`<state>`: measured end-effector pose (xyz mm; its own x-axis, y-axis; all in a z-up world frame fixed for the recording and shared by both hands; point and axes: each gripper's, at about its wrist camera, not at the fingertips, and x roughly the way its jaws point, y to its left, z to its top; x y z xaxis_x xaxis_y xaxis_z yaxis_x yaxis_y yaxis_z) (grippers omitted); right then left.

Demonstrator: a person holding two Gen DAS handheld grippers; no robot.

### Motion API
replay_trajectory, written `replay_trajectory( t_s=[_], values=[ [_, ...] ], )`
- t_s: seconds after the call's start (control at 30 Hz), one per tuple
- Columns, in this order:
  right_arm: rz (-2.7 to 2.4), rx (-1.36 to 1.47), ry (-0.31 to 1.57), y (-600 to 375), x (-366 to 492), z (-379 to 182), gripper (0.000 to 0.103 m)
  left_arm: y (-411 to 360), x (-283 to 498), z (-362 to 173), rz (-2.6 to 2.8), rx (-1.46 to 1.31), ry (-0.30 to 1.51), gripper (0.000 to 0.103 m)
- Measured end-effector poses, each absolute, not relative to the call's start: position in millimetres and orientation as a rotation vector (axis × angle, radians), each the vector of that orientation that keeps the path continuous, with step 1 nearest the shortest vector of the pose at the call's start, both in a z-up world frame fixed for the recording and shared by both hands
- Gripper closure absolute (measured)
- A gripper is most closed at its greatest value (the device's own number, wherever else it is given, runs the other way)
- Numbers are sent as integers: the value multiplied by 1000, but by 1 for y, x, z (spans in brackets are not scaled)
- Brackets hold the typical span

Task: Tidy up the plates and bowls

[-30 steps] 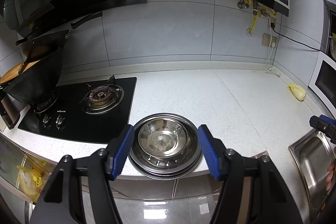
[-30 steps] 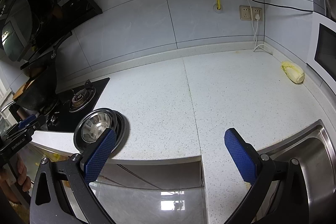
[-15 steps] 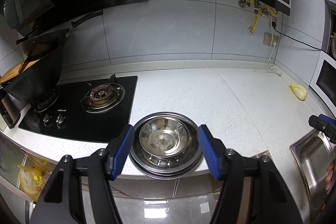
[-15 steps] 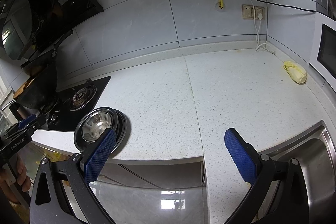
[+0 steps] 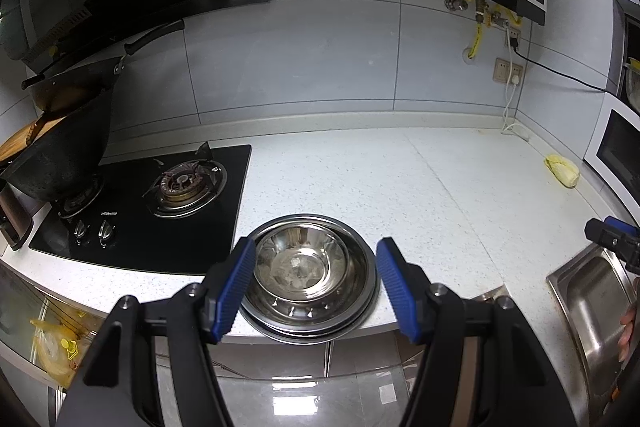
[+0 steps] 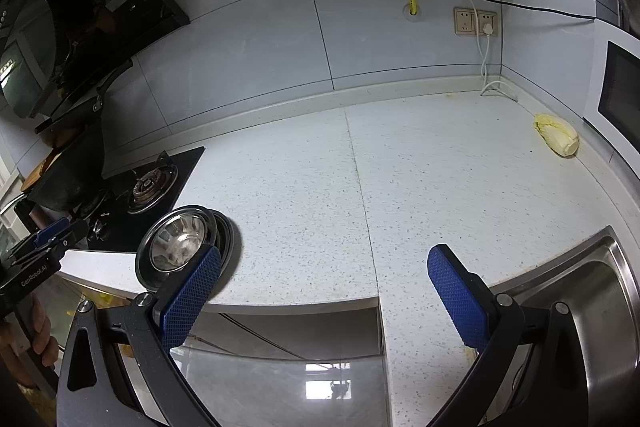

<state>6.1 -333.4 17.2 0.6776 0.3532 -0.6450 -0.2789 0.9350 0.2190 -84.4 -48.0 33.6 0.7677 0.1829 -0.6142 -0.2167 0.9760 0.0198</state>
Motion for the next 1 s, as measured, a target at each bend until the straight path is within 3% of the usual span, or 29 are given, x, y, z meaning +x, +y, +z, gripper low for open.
replay_trajectory(
  t_s=[1.0],
  values=[
    [369, 94, 750, -326, 7, 16, 1, -46, -86, 32, 216, -57, 666, 42]
  ],
)
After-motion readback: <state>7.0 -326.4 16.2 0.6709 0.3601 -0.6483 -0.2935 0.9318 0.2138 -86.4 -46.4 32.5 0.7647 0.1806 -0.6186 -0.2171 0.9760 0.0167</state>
